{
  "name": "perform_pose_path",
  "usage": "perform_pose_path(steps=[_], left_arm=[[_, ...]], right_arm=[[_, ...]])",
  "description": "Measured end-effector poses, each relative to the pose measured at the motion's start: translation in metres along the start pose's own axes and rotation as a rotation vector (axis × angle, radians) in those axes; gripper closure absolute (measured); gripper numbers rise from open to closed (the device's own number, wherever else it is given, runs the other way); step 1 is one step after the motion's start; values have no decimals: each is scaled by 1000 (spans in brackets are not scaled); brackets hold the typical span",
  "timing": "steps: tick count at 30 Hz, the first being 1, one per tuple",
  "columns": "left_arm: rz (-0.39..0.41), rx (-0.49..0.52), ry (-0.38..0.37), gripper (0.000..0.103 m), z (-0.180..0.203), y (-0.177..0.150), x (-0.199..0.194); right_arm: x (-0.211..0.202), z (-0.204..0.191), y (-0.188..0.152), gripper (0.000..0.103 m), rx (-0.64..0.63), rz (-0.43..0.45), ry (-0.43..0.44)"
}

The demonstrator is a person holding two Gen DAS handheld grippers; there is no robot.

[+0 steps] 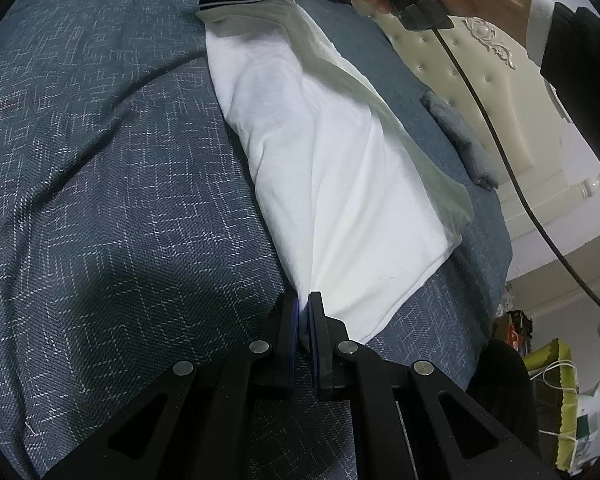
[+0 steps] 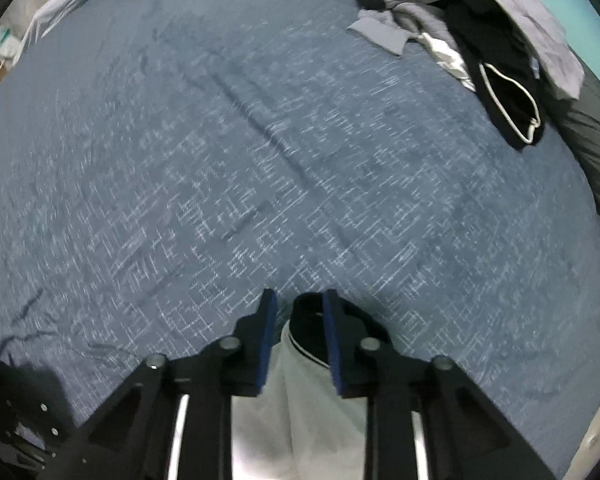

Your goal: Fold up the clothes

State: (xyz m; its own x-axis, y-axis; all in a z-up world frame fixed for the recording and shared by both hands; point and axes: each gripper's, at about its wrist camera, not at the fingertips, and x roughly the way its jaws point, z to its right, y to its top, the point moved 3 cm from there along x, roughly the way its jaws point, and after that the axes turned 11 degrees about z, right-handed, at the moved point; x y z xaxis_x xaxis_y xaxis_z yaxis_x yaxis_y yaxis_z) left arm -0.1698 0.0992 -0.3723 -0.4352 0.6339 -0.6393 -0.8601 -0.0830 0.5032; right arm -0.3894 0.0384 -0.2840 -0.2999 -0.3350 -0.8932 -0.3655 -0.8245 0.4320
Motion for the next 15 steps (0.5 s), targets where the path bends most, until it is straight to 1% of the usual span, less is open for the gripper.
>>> perform_pose_path(steps=[1, 5, 10, 15], left_arm=[[0, 0, 0, 98, 0, 1, 0], [0, -1, 0, 98, 0, 2, 2], [0, 1, 1, 98, 3, 1, -1], [-1, 2, 0, 98, 5, 0, -3]], right_arm=[[1, -1, 0, 89, -11, -6, -4], [0, -4, -2, 89, -41, -28, -1], [2, -10, -8, 89, -75, -79, 11], [5, -13, -5, 89, -81, -72, -7]])
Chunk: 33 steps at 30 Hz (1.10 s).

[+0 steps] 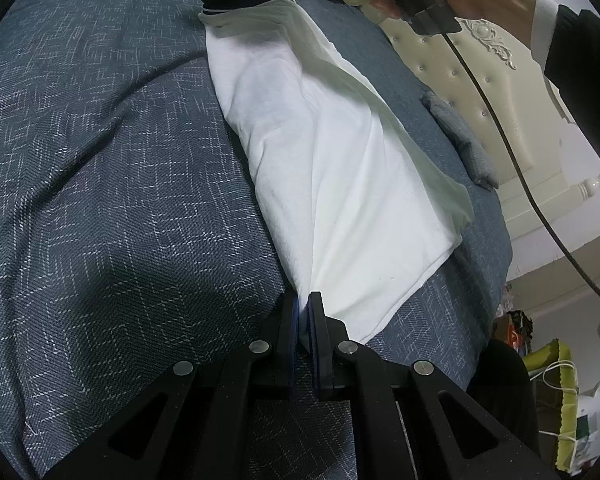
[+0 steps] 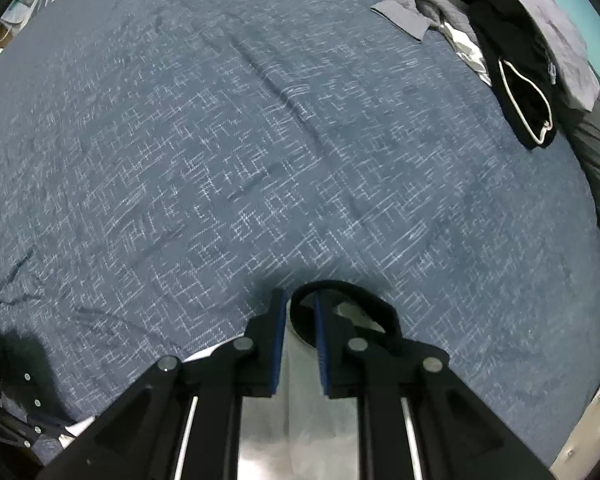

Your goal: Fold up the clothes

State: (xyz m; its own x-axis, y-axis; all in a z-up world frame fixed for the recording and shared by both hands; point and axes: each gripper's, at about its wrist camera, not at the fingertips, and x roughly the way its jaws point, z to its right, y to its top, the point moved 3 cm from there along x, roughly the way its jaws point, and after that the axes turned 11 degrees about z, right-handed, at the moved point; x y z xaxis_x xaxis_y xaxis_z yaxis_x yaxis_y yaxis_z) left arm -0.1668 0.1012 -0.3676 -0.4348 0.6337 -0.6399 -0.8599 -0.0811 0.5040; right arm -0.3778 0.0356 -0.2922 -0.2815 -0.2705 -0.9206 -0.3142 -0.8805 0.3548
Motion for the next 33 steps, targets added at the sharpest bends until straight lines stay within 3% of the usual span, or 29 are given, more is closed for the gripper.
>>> perform_pose_path(steps=[6, 9, 15, 18, 23, 27, 33], left_arm=[[-1, -1, 0, 98, -1, 1, 3], [-1, -2, 0, 98, -2, 2, 5], [1, 1, 3, 98, -2, 3, 6], [2, 7, 5, 98, -1, 3, 6], [0, 7, 2, 98, -1, 4, 7], [1, 9, 3, 98, 0, 4, 7], [-1, 11, 3, 98, 0, 4, 5]], right_arm=[[1, -4, 1, 90, -33, -1, -36], [2, -1, 2, 97, -10, 1, -27], [-16, 34, 19, 98, 172, 146, -70], [-14, 52, 24, 98, 245, 172, -98], [2, 78, 8, 98, 356, 173, -75], [14, 88, 5, 98, 440, 177, 6], [13, 99, 1, 96, 558, 205, 56]])
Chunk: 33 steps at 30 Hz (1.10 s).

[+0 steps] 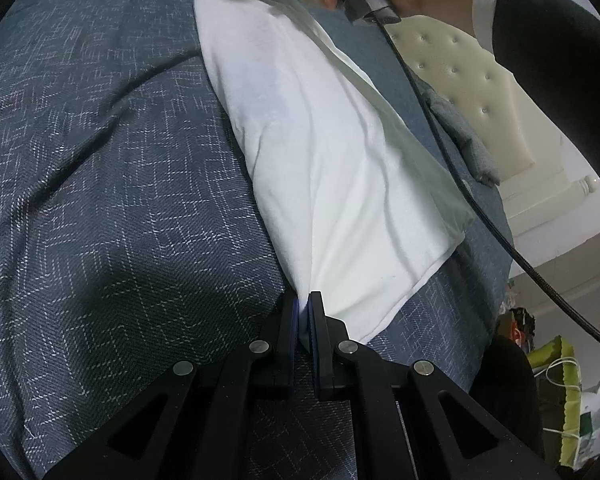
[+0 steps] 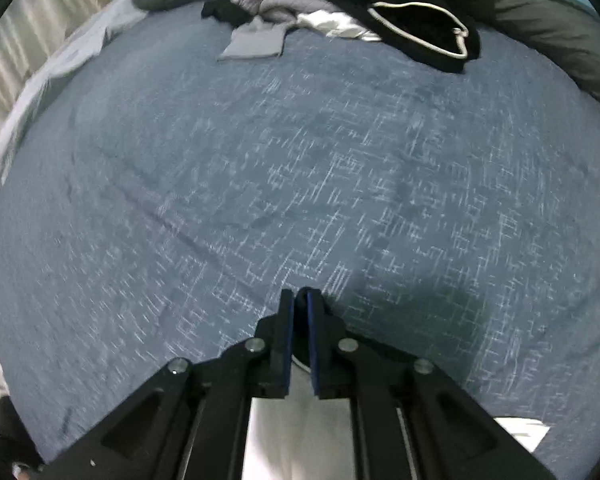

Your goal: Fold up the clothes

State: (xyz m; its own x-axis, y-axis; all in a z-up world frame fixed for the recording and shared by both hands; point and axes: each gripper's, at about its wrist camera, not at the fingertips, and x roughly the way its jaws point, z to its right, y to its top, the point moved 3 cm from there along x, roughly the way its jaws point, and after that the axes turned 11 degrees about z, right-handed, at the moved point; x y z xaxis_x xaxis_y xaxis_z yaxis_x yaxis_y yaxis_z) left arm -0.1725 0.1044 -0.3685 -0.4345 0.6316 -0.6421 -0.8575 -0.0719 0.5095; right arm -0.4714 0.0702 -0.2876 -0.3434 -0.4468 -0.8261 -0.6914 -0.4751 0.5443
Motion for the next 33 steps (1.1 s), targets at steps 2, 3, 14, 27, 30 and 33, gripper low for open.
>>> perform_pose_path(steps=[2, 3, 14, 27, 30, 33], left_arm=[[0, 1, 1, 98, 0, 0, 0], [0, 1, 1, 98, 0, 0, 0], [0, -2, 3, 98, -2, 1, 2], [1, 4, 3, 98, -2, 2, 2], [0, 3, 4, 98, -3, 2, 2], [-1, 1, 3, 98, -3, 3, 2]], right_arm=[[-14, 3, 5, 92, 14, 56, 6], [-25, 6, 7, 90, 23, 93, 7], [-60, 49, -20, 74, 39, 59, -62], [-27, 63, -35, 95, 82, 102, -138], [-16, 65, -33, 95, 91, 101, -163], [-12, 66, -33, 94, 108, 91, -167]])
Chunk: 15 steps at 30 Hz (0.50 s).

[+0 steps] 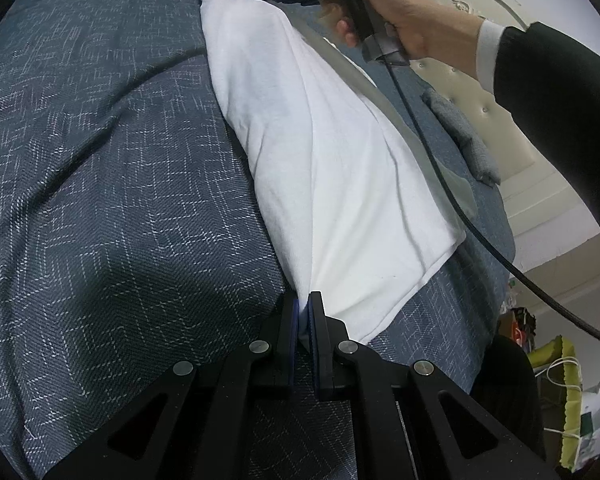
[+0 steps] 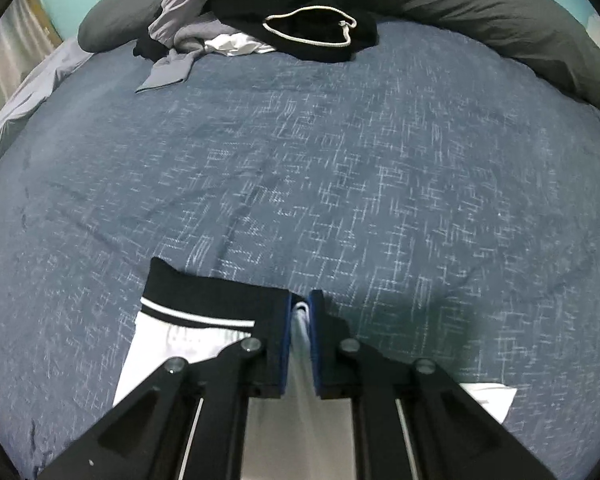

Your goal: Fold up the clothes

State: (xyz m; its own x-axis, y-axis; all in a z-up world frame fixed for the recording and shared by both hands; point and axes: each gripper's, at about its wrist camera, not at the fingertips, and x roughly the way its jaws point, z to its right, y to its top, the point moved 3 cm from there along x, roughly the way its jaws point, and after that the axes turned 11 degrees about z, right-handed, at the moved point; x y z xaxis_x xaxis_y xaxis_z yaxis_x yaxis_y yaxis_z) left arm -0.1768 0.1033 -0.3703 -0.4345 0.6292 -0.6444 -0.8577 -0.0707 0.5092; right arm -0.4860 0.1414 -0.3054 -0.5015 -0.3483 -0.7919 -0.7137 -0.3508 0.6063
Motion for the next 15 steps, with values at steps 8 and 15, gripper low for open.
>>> perform_pose_path(steps=[8, 15], left_arm=[[11, -53, -20, 97, -5, 4, -5], [98, -49, 12, 85, -4, 18, -36]], right_arm=[[-76, 21, 5, 81, 99, 155, 20], [-143, 24, -48, 81, 216, 223, 78]])
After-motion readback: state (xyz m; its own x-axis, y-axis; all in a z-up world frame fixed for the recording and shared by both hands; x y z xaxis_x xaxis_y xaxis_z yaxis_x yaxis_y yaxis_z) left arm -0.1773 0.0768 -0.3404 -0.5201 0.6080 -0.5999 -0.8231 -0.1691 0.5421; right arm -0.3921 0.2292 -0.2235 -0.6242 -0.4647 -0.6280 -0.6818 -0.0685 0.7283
